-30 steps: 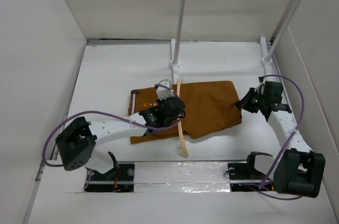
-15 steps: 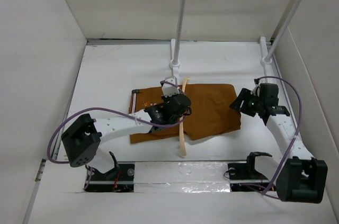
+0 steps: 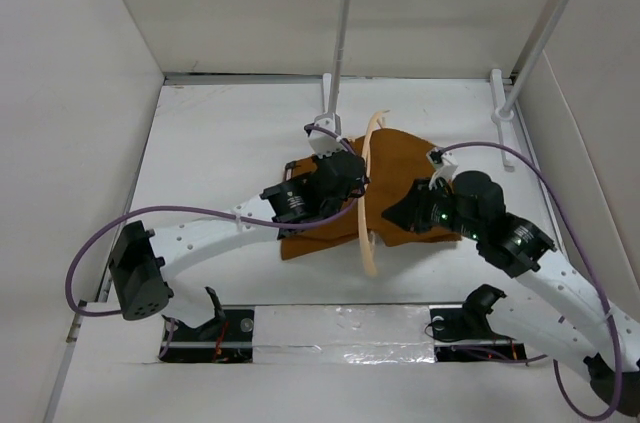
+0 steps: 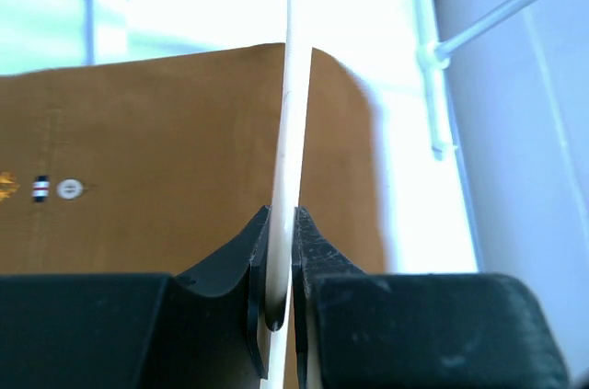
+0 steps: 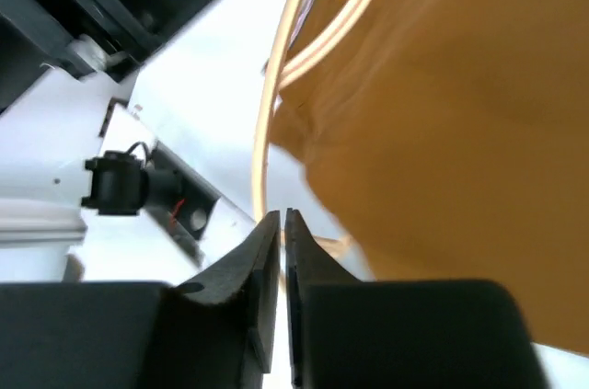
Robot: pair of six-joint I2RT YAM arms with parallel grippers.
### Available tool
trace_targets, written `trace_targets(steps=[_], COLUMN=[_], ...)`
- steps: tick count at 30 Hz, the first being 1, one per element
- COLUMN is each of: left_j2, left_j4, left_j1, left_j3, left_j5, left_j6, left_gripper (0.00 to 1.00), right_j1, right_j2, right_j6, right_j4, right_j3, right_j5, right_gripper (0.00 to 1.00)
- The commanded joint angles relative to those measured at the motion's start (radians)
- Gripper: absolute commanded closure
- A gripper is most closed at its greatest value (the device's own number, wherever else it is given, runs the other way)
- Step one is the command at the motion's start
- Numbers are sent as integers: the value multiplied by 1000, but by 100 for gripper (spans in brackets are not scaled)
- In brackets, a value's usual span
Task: Place the trousers on the hanger
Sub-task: Place the trousers on the hanger, then place the hanger at the clothesline.
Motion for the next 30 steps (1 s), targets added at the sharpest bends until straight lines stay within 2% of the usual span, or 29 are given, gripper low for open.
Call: trace_targets(steps=[1, 3, 4, 6, 10, 12, 15, 18, 24, 26, 27, 28, 30], left_j2=[-50, -56, -61, -73, -73, -64, -46, -36, -44, -43, -43, -43, -39], left_j4=[68, 40, 37, 34, 23, 20, -1, -17, -82, -99, -106, -119, -139], left_j1=[-11, -11, -11, -11, -11, -11, -11, -11, -11, -11, -11, -11, -11], left_j3=[103, 111, 111, 105, 123, 140, 179, 205, 226, 237, 240, 246, 252], left_j5=[-17, -22, -20, -22, -22, -25, -25, -19, -3, 3, 4, 7, 15], left_j6=[-19, -16, -15, -16, -16, -7, 4, 2, -19, -30, -33, -39, -47], left_gripper=[100, 100, 100, 100, 100, 100, 100, 100, 100, 100, 100, 100, 100], right_j1=[101, 101, 88, 78, 89, 181, 322, 379, 390, 390, 390, 390, 390], right_j2=[37, 48, 39, 22, 54, 86, 123, 172, 204, 209, 210, 212, 221], right_j6=[83, 47, 19, -58, -30, 29, 103, 135, 169, 171, 175, 175, 183], right_j4=[-76, -215, -230, -189, -124, -35, 46, 74, 157, 183, 207, 220, 266], right_j3=[141, 201, 224, 255, 261, 229, 169, 146, 80, 69, 66, 63, 60], right_j5=[314, 413, 449, 411, 210, 170, 246, 309, 355, 358, 357, 355, 348], right_gripper=[75, 65, 52, 42, 39, 39, 39, 39, 46, 50, 56, 68, 74])
